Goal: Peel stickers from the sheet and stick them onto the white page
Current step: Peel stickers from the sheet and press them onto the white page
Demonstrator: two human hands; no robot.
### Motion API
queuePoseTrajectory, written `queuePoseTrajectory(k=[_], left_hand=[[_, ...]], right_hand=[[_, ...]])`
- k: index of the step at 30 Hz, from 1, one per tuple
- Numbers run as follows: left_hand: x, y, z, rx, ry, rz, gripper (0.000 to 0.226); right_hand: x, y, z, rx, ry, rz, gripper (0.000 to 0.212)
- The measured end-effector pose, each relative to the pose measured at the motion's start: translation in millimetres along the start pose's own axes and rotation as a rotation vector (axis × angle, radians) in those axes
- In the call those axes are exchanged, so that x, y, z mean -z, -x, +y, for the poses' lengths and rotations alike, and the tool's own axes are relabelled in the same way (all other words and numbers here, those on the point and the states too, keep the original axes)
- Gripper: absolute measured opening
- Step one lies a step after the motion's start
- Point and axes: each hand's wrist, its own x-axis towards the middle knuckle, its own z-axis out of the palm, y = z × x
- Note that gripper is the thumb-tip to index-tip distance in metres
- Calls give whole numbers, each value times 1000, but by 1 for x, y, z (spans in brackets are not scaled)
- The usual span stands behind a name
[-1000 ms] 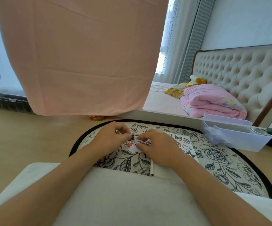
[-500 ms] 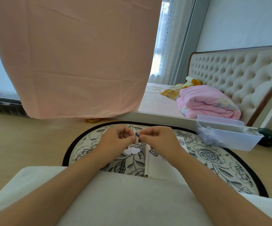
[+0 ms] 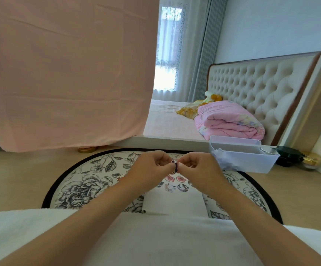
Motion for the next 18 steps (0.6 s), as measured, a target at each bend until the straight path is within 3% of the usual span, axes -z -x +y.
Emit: queuePoseTrajectory(k=[7, 13, 16, 18], left_hand=[[-30, -17, 6, -27, -77, 55, 8], [-41, -14, -7, -14, -133, 106, 13], [-39, -10, -14, -35, -169, 111, 13], [-35, -10, -16, -38, -142, 100, 13]], right_hand=[[22, -4, 17, 126, 286, 81, 6], [14, -6, 28, 354, 527, 152, 11], [10, -6, 30, 382, 475, 80, 8], [10, -8, 28, 266, 255, -24, 11]])
